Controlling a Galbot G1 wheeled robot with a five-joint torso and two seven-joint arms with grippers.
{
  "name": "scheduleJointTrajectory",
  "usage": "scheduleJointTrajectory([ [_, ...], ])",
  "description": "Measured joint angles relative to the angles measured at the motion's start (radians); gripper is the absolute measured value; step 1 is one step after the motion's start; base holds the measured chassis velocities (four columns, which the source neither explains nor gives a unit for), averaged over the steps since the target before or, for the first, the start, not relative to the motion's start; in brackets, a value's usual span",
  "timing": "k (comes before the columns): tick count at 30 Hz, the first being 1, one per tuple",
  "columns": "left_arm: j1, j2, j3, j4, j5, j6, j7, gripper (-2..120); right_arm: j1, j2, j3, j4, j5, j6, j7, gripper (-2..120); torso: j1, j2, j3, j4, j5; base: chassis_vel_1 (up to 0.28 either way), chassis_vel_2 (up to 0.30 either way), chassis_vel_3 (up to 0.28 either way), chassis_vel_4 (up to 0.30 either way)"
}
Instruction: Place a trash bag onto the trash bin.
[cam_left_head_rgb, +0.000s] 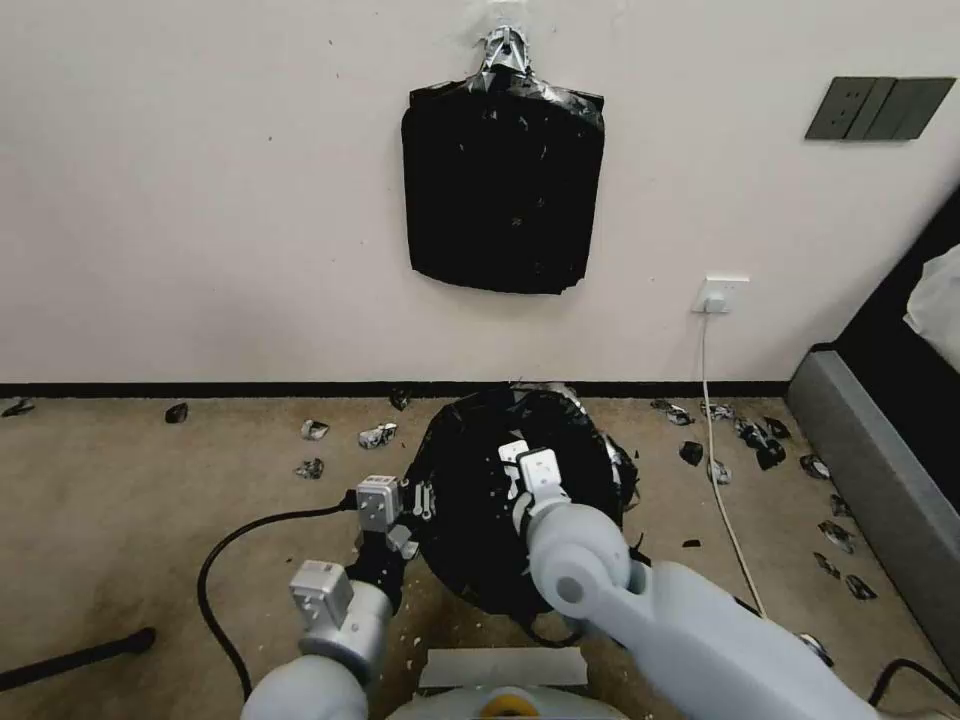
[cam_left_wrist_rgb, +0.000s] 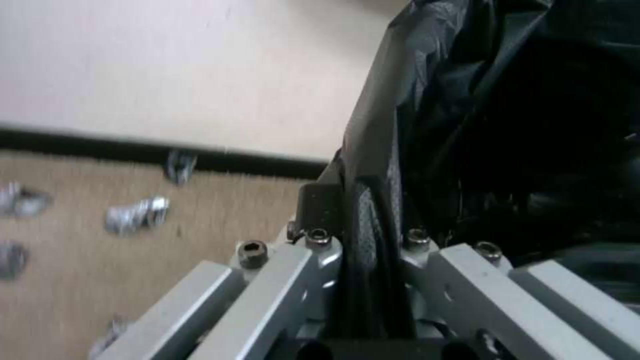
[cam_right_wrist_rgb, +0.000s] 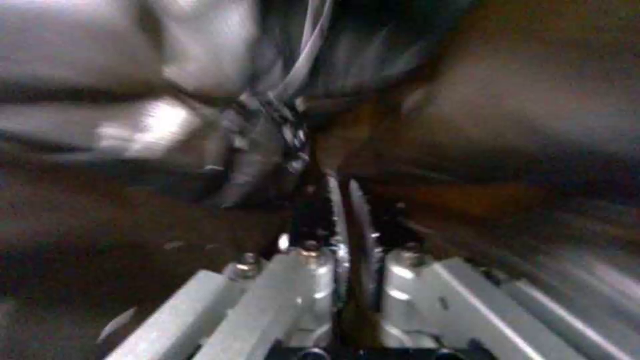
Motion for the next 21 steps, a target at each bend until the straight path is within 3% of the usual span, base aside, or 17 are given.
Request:
scheduleJointTrajectory([
  [1, 0.000, 0.000, 0.000, 0.000, 0.000, 0.000, 0.000, 4, 0.000, 0.000, 0.000, 0.000, 0.000, 0.000, 0.000, 13, 0.000, 0.000, 0.000, 0.0000, 0.0000, 0.000, 0.000, 0.000, 0.000],
  [4, -0.053, -0.017, 0.012, 0.053, -0.109, 0.051, -0.055, 4, -0.068, -0.088, 0.055, 0.138, 0.000, 0.001, -0.092, 28, 0.000, 0.000, 0.000, -0.0002, 0.0003, 0.000, 0.000, 0.000, 0.000],
  [8, -0.092, -0.030, 0.024, 0.094, -0.183, 0.084, -0.099, 4, -0.103, -0.137, 0.085, 0.198, -0.002, 0.003, -0.130, 37, 0.000, 0.000, 0.000, -0.0002, -0.0002, 0.000, 0.000, 0.000, 0.000],
  [11, -0.155, -0.056, 0.037, 0.142, -0.303, 0.154, -0.224, 4, -0.136, -0.184, 0.118, 0.243, -0.007, 0.018, -0.156, 52, 0.000, 0.000, 0.000, -0.0002, -0.0001, 0.000, 0.000, 0.000, 0.000],
  [14, -0.190, -0.072, 0.043, 0.171, -0.353, 0.179, -0.277, 4, -0.142, -0.200, 0.130, 0.249, -0.010, 0.024, -0.161, 63, 0.000, 0.000, 0.000, -0.0002, 0.0000, 0.000, 0.000, 0.000, 0.000],
  [21, -0.241, -0.098, 0.052, 0.218, -0.435, 0.209, -0.311, 4, -0.162, -0.209, 0.144, 0.248, -0.036, 0.046, -0.169, 86, 0.000, 0.000, 0.000, -0.0001, 0.0000, 0.000, 0.000, 0.000, 0.000],
])
